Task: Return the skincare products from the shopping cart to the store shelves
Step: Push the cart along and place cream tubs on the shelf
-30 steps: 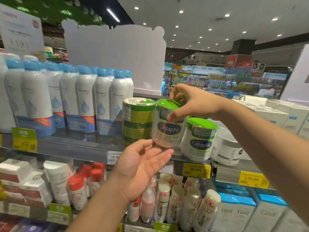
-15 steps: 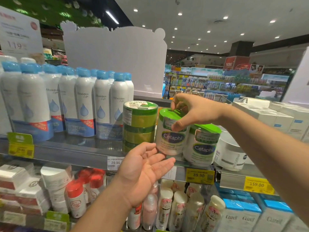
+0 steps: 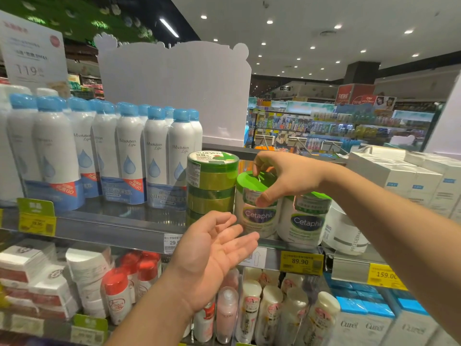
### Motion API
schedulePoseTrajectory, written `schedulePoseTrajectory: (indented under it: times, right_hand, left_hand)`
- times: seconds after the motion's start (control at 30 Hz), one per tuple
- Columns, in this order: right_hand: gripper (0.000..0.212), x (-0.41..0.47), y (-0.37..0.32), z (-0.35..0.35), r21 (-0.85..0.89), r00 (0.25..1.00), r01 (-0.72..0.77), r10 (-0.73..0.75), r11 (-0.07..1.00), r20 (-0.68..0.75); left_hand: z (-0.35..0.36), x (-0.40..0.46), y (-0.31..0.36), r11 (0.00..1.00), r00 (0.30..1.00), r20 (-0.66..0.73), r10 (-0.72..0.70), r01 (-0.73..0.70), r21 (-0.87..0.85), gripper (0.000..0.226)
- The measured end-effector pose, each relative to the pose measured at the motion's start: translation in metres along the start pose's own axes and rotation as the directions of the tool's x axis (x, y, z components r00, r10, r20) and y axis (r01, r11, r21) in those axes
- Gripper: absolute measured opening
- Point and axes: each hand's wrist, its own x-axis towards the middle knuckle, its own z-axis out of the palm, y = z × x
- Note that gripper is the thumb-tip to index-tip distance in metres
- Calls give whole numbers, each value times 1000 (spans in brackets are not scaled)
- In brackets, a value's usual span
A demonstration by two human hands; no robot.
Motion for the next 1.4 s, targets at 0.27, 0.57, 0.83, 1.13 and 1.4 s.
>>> schedulePoseTrajectory:
  times: [0.27, 0.57, 0.83, 1.13, 1.4]
  right_hand:
    - [67, -1, 2, 5, 6, 998, -48, 48, 999, 47]
    - [52, -2, 10, 3, 14, 991, -103, 102, 995, 82]
    - [53, -26, -4, 8, 131, 937, -67, 107, 989, -331]
    - [52, -64, -28, 63, 132, 806, -82, 143, 988, -574]
    - [49, -84, -48, 111, 159, 756, -83, 166, 984, -633]
  left_hand:
    - [-1, -4, 2, 999, 1000, 16, -19, 18, 31, 58]
    - [-3, -6, -1, 984, 999, 38, 9, -16, 176, 65]
    - [-9, -7, -3, 968, 996, 66, 60, -74, 239, 61]
    - [-25, -5, -7, 942, 979, 172, 105, -153, 300, 39]
    - [-58, -10, -1, 948, 971, 194, 144, -191, 256, 50]
